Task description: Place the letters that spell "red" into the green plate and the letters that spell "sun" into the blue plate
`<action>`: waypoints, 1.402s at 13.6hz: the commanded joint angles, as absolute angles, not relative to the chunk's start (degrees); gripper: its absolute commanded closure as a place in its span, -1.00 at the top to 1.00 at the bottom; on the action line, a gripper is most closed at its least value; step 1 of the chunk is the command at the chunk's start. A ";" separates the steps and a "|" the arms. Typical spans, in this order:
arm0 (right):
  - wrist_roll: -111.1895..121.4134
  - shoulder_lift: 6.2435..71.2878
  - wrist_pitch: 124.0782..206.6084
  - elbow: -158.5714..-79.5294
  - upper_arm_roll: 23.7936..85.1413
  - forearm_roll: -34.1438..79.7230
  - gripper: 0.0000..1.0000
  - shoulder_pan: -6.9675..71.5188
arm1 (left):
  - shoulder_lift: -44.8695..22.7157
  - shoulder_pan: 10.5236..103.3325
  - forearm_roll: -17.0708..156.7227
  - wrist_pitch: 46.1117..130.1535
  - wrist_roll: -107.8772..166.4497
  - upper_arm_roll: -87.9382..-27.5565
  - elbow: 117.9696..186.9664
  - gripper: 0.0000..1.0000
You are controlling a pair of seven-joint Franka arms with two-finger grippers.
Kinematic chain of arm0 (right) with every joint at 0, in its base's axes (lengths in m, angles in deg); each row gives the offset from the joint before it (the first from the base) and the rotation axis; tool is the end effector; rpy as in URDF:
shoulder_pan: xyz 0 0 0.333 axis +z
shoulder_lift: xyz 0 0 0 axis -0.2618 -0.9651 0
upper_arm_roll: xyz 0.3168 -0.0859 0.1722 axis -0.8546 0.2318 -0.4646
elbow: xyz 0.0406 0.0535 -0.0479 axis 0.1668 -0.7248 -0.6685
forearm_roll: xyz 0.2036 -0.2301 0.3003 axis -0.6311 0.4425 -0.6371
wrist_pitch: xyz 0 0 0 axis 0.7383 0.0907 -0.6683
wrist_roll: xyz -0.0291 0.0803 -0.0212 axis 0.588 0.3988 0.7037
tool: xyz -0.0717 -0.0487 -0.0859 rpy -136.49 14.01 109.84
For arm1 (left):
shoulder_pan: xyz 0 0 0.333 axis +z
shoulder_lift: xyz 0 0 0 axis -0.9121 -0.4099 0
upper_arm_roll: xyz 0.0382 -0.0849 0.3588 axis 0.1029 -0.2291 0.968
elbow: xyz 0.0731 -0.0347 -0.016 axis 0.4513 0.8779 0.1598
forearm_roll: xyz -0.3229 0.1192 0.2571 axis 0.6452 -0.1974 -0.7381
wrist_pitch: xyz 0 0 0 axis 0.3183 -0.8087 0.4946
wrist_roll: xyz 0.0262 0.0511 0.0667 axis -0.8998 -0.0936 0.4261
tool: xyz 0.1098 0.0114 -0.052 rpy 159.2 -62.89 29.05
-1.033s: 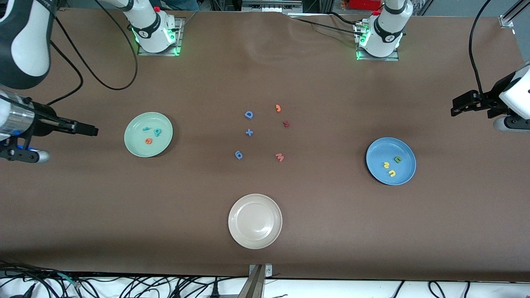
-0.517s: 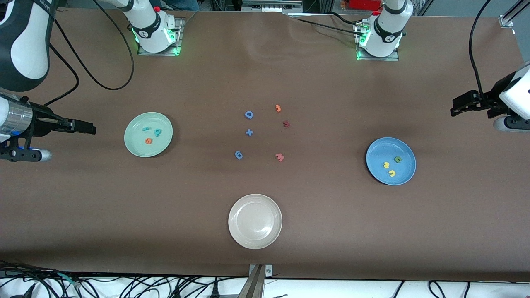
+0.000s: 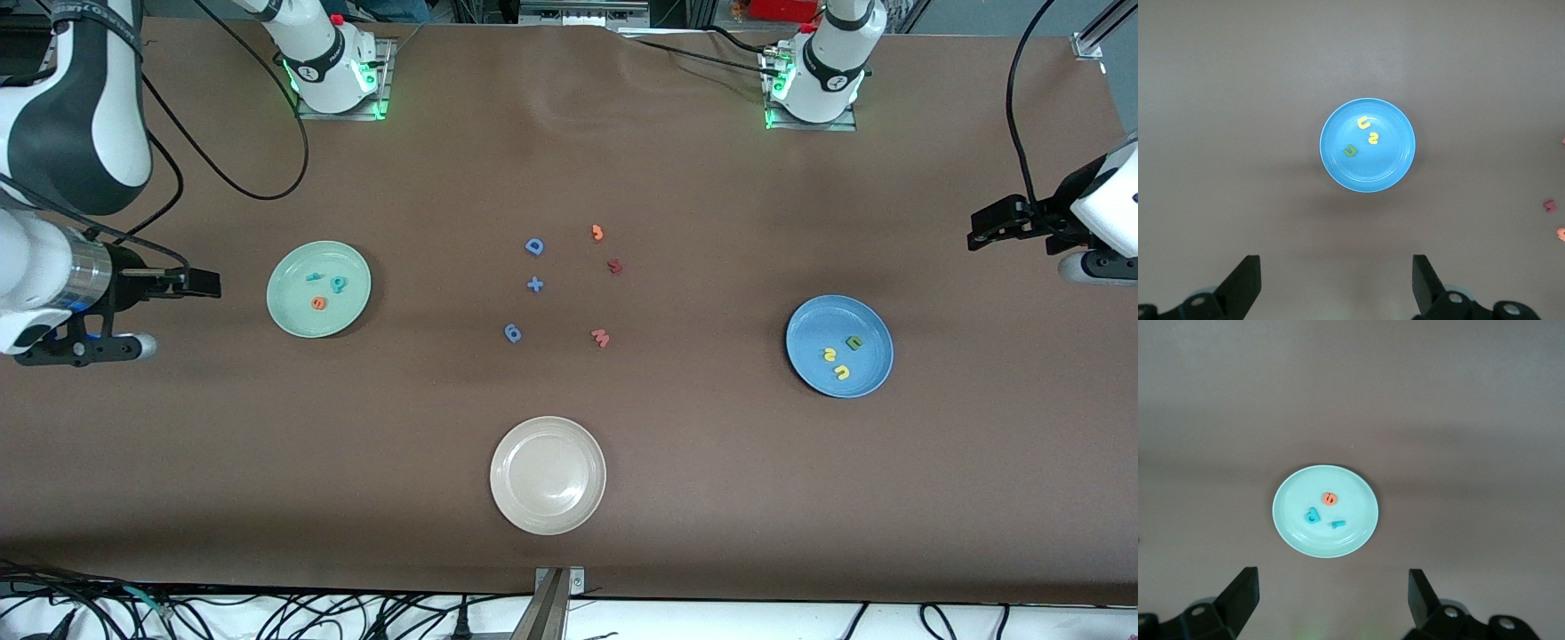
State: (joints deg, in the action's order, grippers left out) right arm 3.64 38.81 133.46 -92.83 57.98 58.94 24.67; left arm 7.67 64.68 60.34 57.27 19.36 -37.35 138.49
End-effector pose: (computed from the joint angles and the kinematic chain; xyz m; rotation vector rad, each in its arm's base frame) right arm 0.7093 0.0305 0.5421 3.0775 0.1192 -0.3336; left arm 0.6248 0.0109 0.6247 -3.1271 0.0663 0.1752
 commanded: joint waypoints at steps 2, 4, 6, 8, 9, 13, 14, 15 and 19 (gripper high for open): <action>3.95 42.44 135.94 -93.93 44.46 65.94 0.98 14.04 | 7.34 65.01 62.06 57.28 18.09 -37.22 137.66 1.00; 3.51 45.34 138.03 -98.22 44.10 68.86 0.95 14.21 | 7.34 65.01 62.06 57.37 18.09 -37.22 137.66 1.00; 3.51 48.77 144.44 -104.73 44.18 68.60 0.97 14.21 | 7.34 64.92 62.06 57.37 18.09 -37.22 137.66 1.00; 3.51 48.61 144.73 -105.02 44.18 68.07 0.99 14.21 | 7.07 64.92 61.98 57.37 18.09 -37.22 137.48 1.00; 3.51 48.52 145.08 -104.93 44.18 67.55 0.99 14.21 | 6.99 65.01 61.98 57.37 18.09 -37.22 137.57 1.00; 4.21 47.99 145.26 -104.76 44.10 67.37 0.99 14.30 | 6.99 64.92 61.98 57.37 18.09 -37.22 137.57 1.00; 4.21 47.99 144.82 -104.84 44.18 67.11 0.99 14.30 | 6.99 65.01 61.89 57.37 18.09 -37.22 137.57 1.00; 4.21 47.99 144.82 -104.84 44.36 65.63 0.99 14.21 | 6.99 64.92 61.89 57.37 18.09 -37.22 137.57 1.00; 3.95 47.99 144.73 -104.84 44.54 64.21 1.00 14.12 | 6.90 64.92 61.98 57.37 18.09 -37.22 137.57 1.00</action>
